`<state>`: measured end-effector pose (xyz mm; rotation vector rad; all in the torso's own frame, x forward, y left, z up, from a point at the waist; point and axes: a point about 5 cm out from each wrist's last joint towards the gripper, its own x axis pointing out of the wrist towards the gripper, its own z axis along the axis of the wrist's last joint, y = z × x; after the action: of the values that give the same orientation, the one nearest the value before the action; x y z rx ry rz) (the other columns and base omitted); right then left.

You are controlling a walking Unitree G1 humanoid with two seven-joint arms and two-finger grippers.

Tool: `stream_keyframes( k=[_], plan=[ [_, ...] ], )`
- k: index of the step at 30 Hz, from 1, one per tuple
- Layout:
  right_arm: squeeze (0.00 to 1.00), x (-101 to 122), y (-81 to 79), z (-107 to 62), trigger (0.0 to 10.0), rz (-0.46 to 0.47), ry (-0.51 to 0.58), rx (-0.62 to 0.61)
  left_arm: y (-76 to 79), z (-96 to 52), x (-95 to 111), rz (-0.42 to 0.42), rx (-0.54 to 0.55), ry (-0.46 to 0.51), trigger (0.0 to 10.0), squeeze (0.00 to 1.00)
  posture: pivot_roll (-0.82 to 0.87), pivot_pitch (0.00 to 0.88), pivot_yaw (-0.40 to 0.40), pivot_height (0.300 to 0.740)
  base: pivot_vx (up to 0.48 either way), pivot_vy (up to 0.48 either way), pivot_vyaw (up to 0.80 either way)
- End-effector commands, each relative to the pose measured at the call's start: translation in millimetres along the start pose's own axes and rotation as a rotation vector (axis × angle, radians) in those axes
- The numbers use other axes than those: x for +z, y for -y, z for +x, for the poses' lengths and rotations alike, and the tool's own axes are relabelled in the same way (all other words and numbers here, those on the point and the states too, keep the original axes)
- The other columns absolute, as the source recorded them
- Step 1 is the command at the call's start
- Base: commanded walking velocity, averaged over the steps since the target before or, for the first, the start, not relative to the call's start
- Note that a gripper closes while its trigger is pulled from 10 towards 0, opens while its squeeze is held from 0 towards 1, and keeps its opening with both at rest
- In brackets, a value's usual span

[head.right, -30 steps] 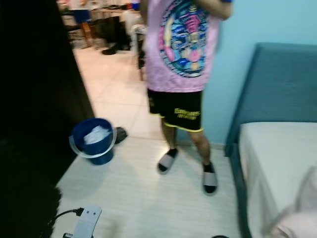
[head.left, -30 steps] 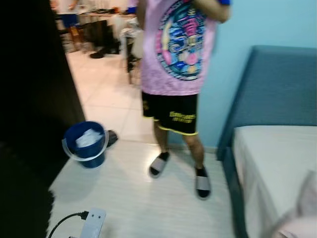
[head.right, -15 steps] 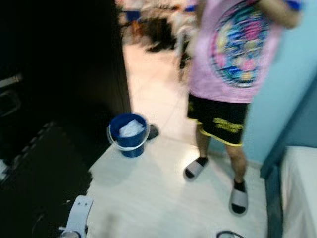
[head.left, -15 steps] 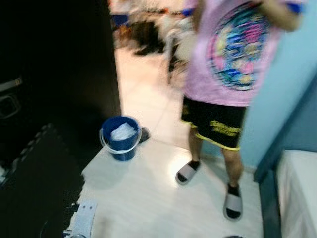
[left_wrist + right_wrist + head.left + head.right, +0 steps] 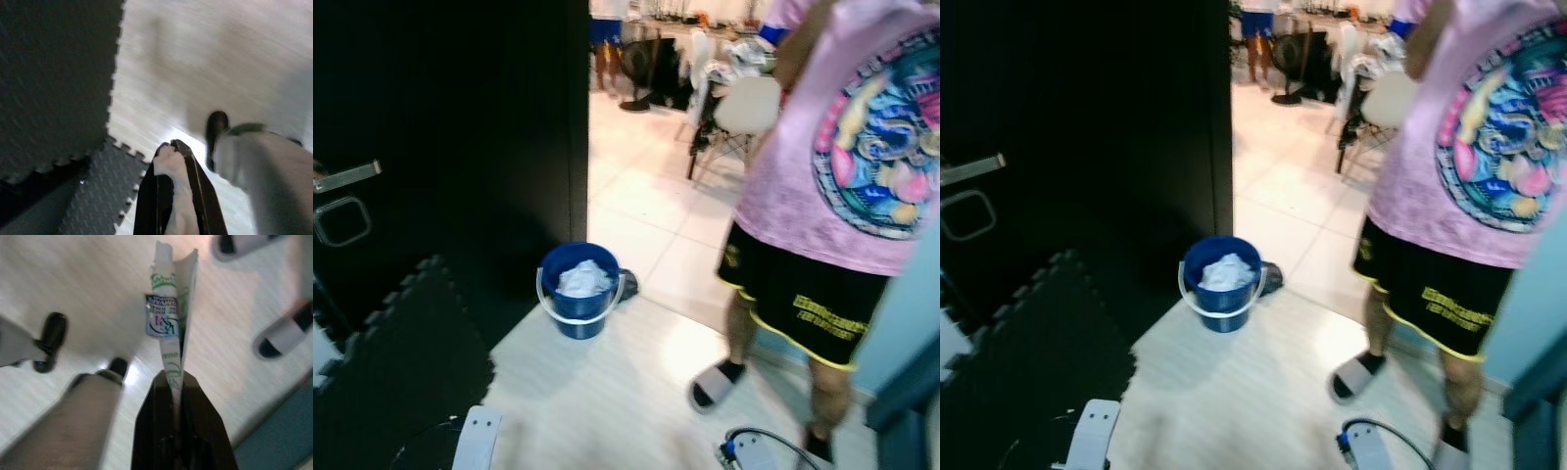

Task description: Clean up the room

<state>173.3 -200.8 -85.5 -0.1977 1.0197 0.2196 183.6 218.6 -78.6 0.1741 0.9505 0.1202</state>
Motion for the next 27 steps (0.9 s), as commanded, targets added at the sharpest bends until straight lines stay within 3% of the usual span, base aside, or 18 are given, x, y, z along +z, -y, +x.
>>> stream_keyframes(
  k=[1,9,20,27],
  plan=[
    [0.00,-10.7,2.6,-2.4,10.0,-0.008,-0.036,0.000,2.1,0.9,5.2,0.005,-0.010,0.011,10.0,0.00,0.12,0.014,-0.049,0.721,0.446,0.000,0.47],
    [0.00,-15.4,2.1,-3.0,10.0,-0.021,-0.051,-0.023,-1.4,0.8,4.7,0.014,-0.007,0.009,10.0,0.00,0.12,0.017,-0.041,0.721,0.446,0.000,0.70],
    [0.00,-12.5,-1.0,-1.2,10.0,0.020,-0.059,-0.028,8.6,2.4,20.0,-0.046,-0.092,0.064,10.0,0.00,0.11,0.007,-0.026,0.721,0.432,0.000,0.00],
    [0.00,-14.9,-0.5,-1.7,10.0,0.048,-0.070,-0.023,8.7,3.8,36.9,-0.035,-0.111,0.120,10.0,0.00,0.11,0.003,-0.019,0.721,0.422,0.000,-0.78]
  ],
)
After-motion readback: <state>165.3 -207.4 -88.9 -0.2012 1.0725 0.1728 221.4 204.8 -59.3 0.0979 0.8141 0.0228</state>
